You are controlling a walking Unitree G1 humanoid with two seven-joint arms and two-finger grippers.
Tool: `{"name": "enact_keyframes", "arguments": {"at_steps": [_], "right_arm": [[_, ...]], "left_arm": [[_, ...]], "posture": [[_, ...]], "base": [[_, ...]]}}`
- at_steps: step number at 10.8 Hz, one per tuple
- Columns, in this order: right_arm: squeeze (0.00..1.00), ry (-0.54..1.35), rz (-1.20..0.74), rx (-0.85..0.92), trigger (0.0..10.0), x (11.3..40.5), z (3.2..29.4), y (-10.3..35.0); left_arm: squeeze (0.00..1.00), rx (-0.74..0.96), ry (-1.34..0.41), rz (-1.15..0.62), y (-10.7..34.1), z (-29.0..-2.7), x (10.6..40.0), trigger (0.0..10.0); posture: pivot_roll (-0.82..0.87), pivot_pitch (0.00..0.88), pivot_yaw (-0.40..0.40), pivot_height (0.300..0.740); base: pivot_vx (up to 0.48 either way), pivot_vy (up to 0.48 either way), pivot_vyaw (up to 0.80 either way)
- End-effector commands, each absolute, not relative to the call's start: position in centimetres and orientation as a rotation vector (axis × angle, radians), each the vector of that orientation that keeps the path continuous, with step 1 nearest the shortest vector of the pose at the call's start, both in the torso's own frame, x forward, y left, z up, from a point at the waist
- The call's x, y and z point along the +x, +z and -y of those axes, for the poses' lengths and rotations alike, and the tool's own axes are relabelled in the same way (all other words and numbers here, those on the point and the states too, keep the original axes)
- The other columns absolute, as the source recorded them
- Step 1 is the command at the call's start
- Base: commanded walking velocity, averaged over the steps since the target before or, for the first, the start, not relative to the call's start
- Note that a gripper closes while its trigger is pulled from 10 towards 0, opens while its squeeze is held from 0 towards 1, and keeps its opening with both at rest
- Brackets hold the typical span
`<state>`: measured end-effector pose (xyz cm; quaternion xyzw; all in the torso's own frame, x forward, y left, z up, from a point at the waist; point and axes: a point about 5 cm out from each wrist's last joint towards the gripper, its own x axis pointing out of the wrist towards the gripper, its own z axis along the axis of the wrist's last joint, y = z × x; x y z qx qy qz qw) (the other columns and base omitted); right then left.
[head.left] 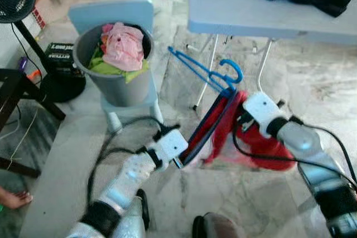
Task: Hang hanger
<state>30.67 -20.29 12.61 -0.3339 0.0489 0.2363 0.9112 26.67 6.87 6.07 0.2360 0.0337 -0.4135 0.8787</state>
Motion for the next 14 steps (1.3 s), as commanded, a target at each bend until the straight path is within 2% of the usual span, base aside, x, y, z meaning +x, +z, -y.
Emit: {"name": "enact_keyframes", "arguments": {"at_steps": [1, 4, 6, 8, 9, 10, 11, 12, 14], "right_arm": [[0.00, 0.478, -0.118, -0.718, 10.0, 30.8, 21.4, 12.5], [0.00, 0.668, -0.297, -0.854, 10.0, 29.3, 24.2, 10.0], [0.00, 0.804, -0.330, -0.854, 10.0, 28.4, 24.6, 9.5], [0.00, 1.036, -0.336, -0.801, 10.0, 26.5, 24.1, 9.6], [0.00, 1.133, -0.357, -0.768, 10.0, 25.4, 24.0, 9.7], [0.00, 1.162, -0.373, -0.772, 10.0, 25.2, 24.2, 9.8], [0.00, 1.189, -0.366, -0.773, 10.0, 25.2, 24.1, 9.9], [0.00, 1.261, -0.325, -0.729, 10.0, 25.0, 23.2, 10.5], [0.00, 1.319, -0.301, -0.705, 10.0, 24.7, 22.3, 10.9]], "left_arm": [[1.00, 0.513, -0.886, -0.080, 5.7, -7.3, 26.1, 10.0], [1.00, 0.577, -0.988, -0.057, 7.1, -9.3, 24.7, 10.0], [1.00, 0.575, -0.994, -0.015, 8.6, -9.5, 25.2, 10.0], [1.00, 0.562, -1.025, -0.047, 8.4, -10.3, 25.2, 10.0], [0.70, 0.554, -1.037, -0.063, 8.2, -10.4, 25.2, 10.0], [0.29, 0.554, -1.059, -0.059, 8.4, -10.3, 25.1, 10.0], [0.00, 0.524, -1.078, -0.058, 8.6, -10.0, 25.1, 10.0], [0.00, 0.480, -1.152, -0.071, 8.2, -9.5, 24.9, 0.0], [0.00, 0.352, -1.285, -0.127, 7.9, -8.4, 23.7, 0.0]], "posture": [[-0.03, 0.210, -0.047, 0.740], [-0.02, 0.208, -0.032, 0.740], [-0.02, 0.206, -0.028, 0.740], [-0.02, 0.204, -0.029, 0.740], [-0.03, 0.205, -0.030, 0.740], [-0.03, 0.206, -0.029, 0.740], [-0.03, 0.205, -0.029, 0.740], [-0.03, 0.203, -0.027, 0.740], [-0.04, 0.202, -0.027, 0.740]], "base": [[0.000, 0.000, 0.00], [0.000, 0.000, 0.00], [0.000, 0.000, 0.00], [0.000, 0.000, 0.00], [0.000, 0.000, 0.00], [0.000, 0.000, 0.00], [0.000, 0.000, 0.00], [0.000, 0.000, 0.00], [0.000, 0.000, 0.00]]}}
